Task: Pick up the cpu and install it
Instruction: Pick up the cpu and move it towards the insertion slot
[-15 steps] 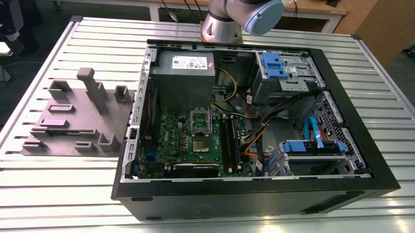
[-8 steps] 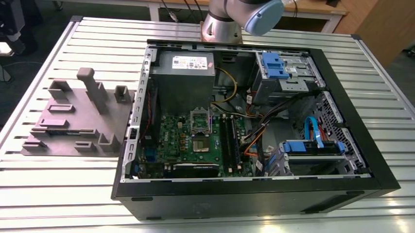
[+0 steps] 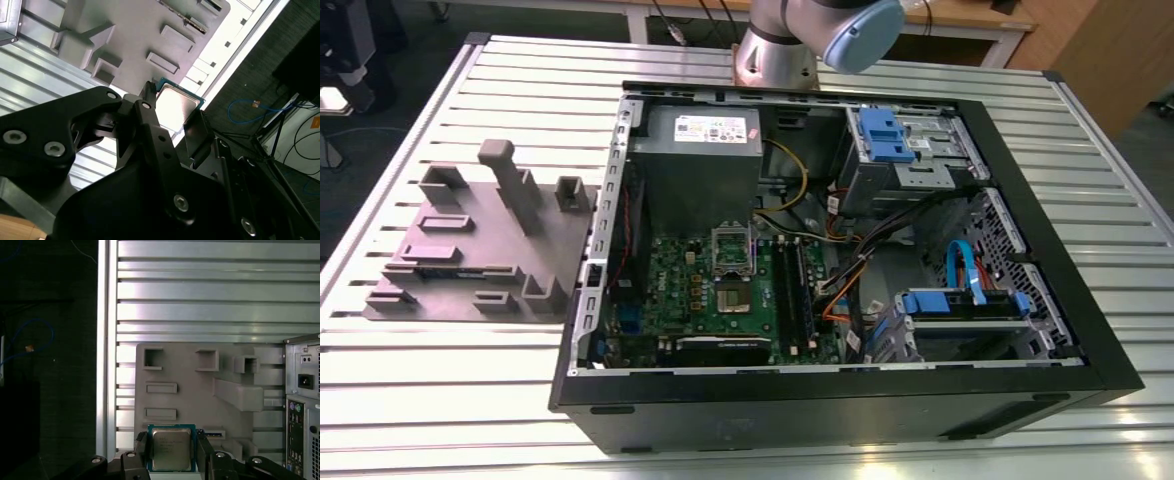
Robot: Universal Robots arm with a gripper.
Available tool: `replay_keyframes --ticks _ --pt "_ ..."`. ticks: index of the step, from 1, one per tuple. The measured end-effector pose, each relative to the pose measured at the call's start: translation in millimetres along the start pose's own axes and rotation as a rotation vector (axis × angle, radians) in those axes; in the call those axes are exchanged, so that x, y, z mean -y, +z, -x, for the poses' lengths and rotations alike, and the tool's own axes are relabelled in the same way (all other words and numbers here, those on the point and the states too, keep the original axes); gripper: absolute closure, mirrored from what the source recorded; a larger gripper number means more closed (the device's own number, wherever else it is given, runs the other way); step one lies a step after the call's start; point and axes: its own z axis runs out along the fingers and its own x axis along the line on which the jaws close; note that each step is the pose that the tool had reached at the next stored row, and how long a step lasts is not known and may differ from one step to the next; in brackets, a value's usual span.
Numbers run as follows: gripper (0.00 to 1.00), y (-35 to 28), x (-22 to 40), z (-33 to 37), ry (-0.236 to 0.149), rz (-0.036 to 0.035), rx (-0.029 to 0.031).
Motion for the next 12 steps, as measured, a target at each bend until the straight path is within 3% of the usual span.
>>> replay_keyframes --ticks 12 --pt "0.53 0.1 0.0 3.3 0.000 0.0000 0.0001"
